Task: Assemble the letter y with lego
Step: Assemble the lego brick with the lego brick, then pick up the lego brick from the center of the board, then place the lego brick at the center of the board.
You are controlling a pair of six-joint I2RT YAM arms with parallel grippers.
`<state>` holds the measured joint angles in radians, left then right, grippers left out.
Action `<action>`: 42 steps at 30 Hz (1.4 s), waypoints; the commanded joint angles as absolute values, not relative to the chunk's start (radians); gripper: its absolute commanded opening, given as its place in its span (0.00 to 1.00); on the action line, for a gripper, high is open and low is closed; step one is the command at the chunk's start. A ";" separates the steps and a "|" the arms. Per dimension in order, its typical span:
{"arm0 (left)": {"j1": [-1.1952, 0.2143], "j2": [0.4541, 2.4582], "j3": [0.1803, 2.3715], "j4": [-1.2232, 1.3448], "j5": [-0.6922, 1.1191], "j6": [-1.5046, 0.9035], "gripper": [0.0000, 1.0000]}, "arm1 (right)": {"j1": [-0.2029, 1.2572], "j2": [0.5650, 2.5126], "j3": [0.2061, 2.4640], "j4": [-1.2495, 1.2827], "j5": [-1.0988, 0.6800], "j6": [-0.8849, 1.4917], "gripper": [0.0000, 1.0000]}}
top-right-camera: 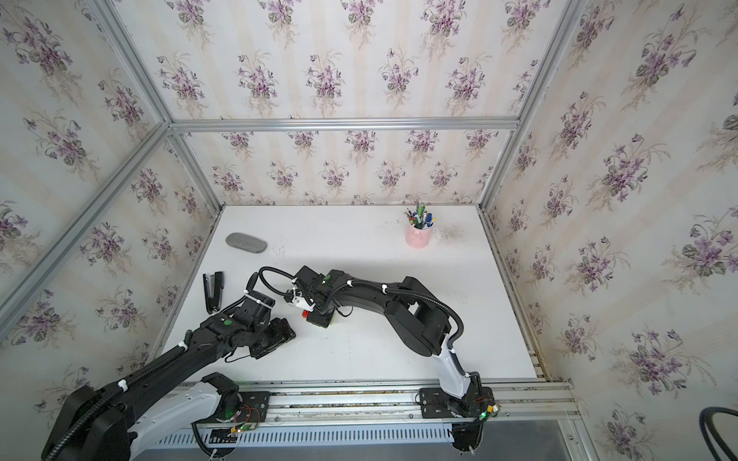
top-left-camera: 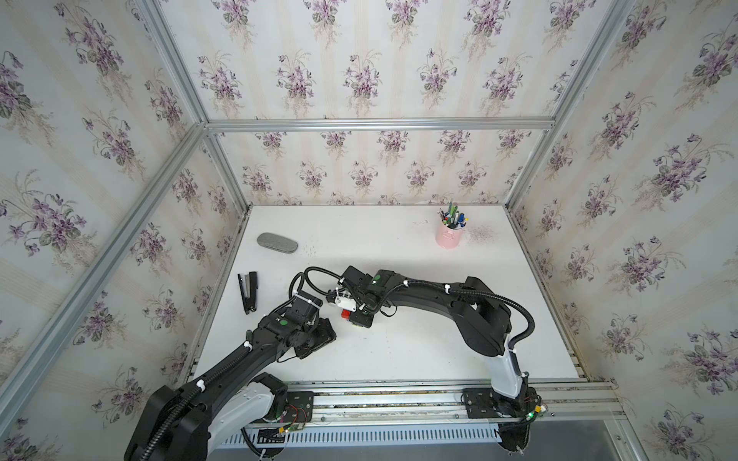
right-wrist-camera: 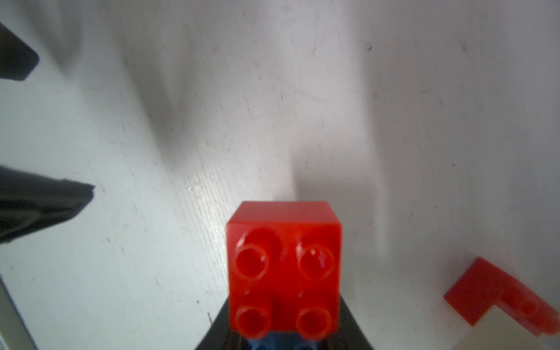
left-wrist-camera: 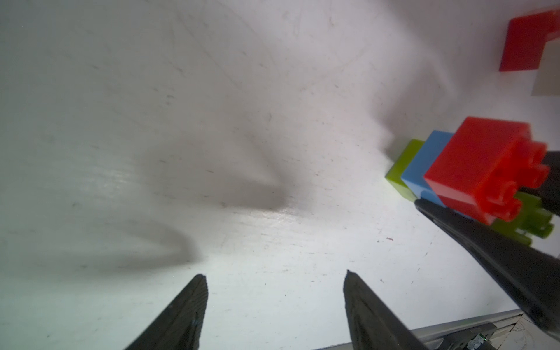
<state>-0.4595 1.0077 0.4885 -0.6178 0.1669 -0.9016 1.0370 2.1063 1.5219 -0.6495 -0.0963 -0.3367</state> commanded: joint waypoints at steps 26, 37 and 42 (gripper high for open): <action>-0.460 1.218 0.714 -0.613 0.168 -0.787 0.73 | 0.799 1.681 1.172 -0.516 -0.043 -0.002 0.30; -0.490 1.321 0.804 -0.605 0.160 -0.772 0.73 | 0.726 1.730 1.115 -0.495 0.036 0.116 0.32; -0.492 1.321 0.798 -0.604 0.158 -0.776 0.73 | 0.726 1.756 1.112 -0.506 0.083 0.123 0.33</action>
<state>-0.4915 1.3212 0.7975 -0.6071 0.1680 -0.7853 0.7254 1.7462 1.1095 -0.5083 0.0383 0.1017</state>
